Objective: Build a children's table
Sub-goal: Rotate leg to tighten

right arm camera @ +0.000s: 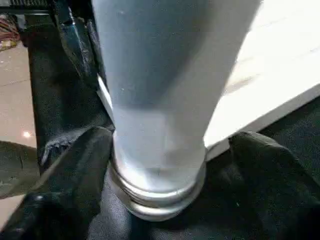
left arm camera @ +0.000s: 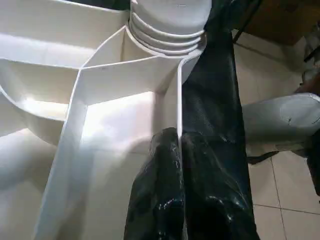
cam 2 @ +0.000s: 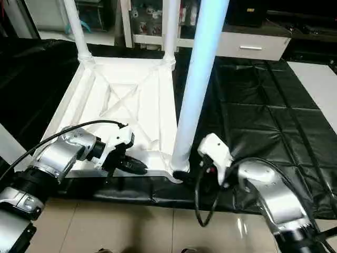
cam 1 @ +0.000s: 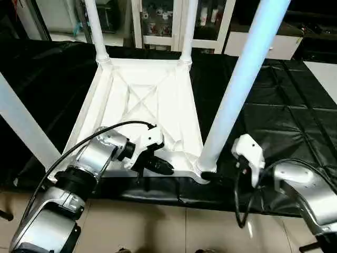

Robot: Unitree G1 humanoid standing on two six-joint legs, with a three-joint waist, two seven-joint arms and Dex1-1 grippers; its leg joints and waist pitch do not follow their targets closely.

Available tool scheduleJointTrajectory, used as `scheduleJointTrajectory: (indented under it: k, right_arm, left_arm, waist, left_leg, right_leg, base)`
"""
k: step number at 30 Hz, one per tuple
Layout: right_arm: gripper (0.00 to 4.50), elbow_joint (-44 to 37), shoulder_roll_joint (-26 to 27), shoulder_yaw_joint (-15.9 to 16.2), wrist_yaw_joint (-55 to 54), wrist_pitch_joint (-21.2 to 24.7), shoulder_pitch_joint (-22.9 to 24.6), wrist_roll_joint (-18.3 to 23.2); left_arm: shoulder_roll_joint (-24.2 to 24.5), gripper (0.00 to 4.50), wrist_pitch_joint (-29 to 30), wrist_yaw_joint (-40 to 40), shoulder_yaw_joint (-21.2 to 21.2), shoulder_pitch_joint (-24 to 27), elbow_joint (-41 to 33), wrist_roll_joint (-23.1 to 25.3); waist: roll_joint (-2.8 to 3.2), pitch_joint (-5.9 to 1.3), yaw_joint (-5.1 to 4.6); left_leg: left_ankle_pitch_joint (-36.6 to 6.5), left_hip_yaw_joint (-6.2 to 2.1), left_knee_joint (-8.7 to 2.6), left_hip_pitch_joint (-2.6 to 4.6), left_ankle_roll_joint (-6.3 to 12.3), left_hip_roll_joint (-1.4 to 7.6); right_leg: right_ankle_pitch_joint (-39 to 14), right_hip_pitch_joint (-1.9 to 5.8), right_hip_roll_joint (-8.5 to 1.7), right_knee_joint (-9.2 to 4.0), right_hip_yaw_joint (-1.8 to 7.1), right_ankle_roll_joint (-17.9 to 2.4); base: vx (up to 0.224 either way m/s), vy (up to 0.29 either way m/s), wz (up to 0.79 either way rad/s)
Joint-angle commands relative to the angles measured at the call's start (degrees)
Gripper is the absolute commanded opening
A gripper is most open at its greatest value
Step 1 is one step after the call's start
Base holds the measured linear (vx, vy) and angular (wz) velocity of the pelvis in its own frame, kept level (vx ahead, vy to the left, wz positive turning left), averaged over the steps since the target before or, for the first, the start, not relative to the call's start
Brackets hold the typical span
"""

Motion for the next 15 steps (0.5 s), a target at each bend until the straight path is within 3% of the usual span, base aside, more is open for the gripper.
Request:
scheduleJointTrajectory:
  k: [1,15]
  right_arm:
    - [3.78,1.1,0.0,0.3,-0.1,-0.5,-0.9,-0.7]
    - [2.65,1.4,-0.3,0.7,1.2,-1.1,-0.5,-0.8]
  left_arm:
    - [-0.6,0.00,0.8,-2.3,-4.0,1.6,-0.4,1.0]
    - [-0.4,0.00,1.9,-2.2,-4.0,2.0,-1.4,1.0]
  waist:
    - [-0.58,-3.74,-0.21]
    - [-0.47,-3.79,-0.16]
  left_leg:
    - [-8.5,0.04,-4.03,0.88,4.89,0.73]
    - [-7.6,0.05,-3.84,0.87,5.57,0.66]
  right_leg:
    - [-6.7,3.24,-0.39,-2.26,0.56,-15.1]
    - [-5.9,3.36,-0.38,-2.09,0.53,-15.7]
  base:
    - [0.000,0.000,0.00]
    - [0.000,0.000,0.00]
